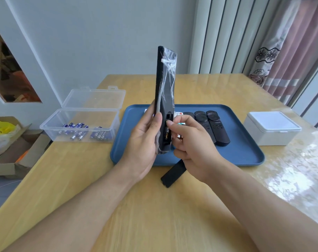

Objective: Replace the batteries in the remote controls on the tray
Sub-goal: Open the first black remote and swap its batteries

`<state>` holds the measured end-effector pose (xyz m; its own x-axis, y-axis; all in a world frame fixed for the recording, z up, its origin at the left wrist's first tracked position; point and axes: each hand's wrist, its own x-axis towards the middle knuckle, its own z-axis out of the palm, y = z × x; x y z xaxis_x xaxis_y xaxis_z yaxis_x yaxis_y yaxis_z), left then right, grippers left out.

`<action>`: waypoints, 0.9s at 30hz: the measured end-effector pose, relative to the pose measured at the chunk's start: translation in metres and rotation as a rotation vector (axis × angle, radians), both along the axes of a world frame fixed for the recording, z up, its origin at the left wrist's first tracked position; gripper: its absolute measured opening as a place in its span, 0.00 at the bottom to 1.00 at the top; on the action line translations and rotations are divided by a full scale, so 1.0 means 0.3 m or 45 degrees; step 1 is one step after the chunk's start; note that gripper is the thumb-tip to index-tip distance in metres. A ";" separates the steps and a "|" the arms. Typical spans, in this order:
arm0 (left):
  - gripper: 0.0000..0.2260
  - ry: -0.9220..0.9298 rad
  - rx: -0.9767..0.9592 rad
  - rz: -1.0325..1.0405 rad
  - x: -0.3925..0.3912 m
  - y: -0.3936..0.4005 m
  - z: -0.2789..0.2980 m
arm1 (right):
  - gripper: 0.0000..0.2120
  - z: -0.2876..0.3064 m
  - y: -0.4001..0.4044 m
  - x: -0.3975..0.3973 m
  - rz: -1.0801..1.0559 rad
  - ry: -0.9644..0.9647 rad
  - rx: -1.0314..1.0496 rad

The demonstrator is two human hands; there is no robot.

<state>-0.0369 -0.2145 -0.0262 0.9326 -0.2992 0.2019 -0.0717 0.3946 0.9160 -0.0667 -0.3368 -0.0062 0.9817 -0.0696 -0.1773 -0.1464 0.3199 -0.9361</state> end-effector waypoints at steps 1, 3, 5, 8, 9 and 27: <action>0.22 -0.033 0.016 0.010 -0.001 0.001 0.000 | 0.08 0.005 -0.002 0.000 0.026 0.015 0.030; 0.22 -0.091 0.052 0.018 -0.001 0.004 0.001 | 0.10 0.009 -0.008 0.004 0.075 0.043 0.069; 0.22 -0.127 0.082 0.014 0.002 0.011 0.001 | 0.11 0.012 -0.015 0.007 0.116 0.061 0.087; 0.22 -0.168 0.136 -0.001 0.011 0.021 -0.004 | 0.09 0.020 -0.025 0.012 0.151 0.100 0.110; 0.22 -0.184 0.157 0.003 0.014 0.023 -0.006 | 0.08 0.022 -0.029 0.013 0.146 0.117 0.112; 0.24 -0.028 -0.017 -0.037 0.023 0.012 0.013 | 0.06 0.033 -0.010 0.004 0.099 0.033 -0.049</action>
